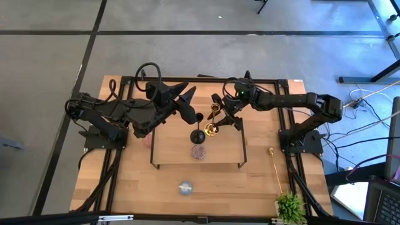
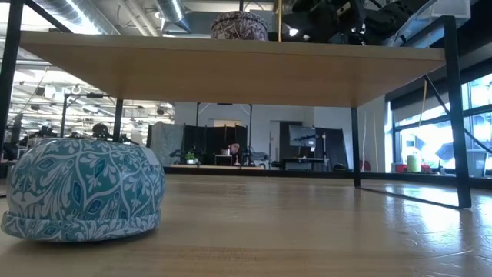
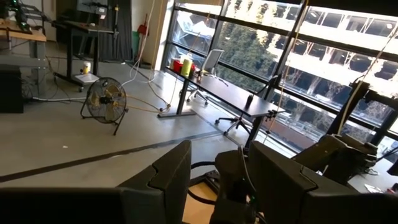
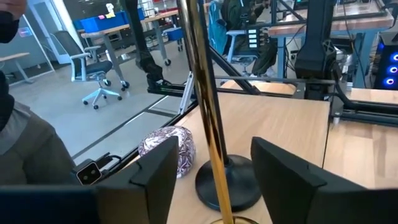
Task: Pick & Place candle stick holders
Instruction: Put the blue scented candle on the shelf
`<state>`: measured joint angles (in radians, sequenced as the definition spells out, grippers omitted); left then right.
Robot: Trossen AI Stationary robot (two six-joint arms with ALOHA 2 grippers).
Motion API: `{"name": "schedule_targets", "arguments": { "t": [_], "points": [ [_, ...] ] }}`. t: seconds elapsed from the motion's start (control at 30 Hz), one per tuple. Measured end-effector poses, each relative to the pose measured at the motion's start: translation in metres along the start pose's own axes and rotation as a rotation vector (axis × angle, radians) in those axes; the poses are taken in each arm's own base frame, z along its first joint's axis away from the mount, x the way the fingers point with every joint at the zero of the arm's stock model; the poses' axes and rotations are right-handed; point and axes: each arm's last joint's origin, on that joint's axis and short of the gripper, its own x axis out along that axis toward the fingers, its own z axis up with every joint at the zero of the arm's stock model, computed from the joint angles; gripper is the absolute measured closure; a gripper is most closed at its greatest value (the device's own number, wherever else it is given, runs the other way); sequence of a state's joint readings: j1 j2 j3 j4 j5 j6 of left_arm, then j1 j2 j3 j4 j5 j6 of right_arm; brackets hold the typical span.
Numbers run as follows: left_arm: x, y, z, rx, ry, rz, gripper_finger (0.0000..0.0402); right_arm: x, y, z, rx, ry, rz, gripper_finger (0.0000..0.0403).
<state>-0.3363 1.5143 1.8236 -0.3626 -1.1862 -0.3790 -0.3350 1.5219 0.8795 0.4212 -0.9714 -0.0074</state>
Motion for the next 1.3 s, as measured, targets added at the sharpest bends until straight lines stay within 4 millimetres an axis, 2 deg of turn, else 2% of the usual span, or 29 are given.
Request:
{"name": "schedule_targets", "arguments": {
  "t": [0.3, 0.47, 0.67, 0.93, 1.13, 1.3],
  "points": [
    [0.0, 0.0, 0.0, 0.0, 0.0, 0.0, 0.0245, -0.016, -0.004, -0.005, 0.068, 0.052, -0.012, 0.0195],
    [0.0, 0.0, 0.0, 0.008, -0.001, 0.002, 0.0245, -0.037, 0.002, 0.0, 0.048, 0.089, -0.064, 0.0195],
    [0.0, 0.003, 0.004, 0.037, -0.013, 0.028, 0.0245, -0.073, 0.017, 0.014, 0.038, 0.12, -0.196, 0.0195],
    [-0.009, 0.021, 0.026, 0.031, -0.059, 0.101, 0.0245, -0.111, 0.058, 0.047, 0.002, 0.054, -0.415, 0.0195],
    [-0.014, 0.031, 0.036, 0.093, -0.06, 0.106, 0.0245, -0.127, 0.095, 0.069, 0.032, -0.073, -0.51, 0.0195],
    [-0.023, 0.05, 0.046, 0.121, -0.038, 0.099, 0.0245, -0.134, 0.125, 0.081, 0.09, -0.187, -0.57, 0.0194]
  ]
}}
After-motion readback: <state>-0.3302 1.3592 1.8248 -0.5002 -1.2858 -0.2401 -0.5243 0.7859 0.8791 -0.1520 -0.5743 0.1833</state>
